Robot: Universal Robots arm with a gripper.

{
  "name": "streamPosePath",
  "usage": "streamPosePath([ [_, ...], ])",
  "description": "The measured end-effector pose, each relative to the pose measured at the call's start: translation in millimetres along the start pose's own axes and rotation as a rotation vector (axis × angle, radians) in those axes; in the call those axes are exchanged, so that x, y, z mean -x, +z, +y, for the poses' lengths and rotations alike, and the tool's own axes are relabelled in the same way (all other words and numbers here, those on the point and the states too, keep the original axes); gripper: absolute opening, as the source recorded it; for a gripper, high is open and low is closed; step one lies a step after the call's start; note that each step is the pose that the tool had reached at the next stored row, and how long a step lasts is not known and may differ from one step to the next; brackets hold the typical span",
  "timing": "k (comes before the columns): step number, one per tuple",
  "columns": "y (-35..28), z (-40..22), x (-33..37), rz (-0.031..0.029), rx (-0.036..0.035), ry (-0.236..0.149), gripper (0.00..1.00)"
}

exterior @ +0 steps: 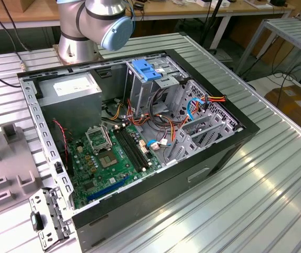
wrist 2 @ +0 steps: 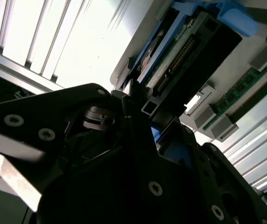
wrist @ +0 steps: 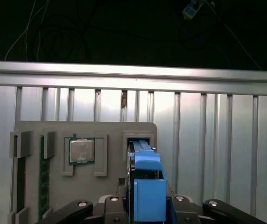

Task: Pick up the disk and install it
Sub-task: 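Pick up the disk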

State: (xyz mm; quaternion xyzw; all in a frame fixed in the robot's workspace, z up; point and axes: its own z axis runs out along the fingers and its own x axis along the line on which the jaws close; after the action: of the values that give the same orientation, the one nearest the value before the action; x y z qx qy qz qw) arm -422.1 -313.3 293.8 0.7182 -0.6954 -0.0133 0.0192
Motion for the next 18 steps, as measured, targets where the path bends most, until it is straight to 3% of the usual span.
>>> streamPosePath([
  [14, 0.5, 0.0, 0.0, -0.0002, -0.0005, 0.000, 0.37],
  [18, -3.6, 0.2, 0.0, -0.0001, -0.0001, 0.000, 0.37],
])
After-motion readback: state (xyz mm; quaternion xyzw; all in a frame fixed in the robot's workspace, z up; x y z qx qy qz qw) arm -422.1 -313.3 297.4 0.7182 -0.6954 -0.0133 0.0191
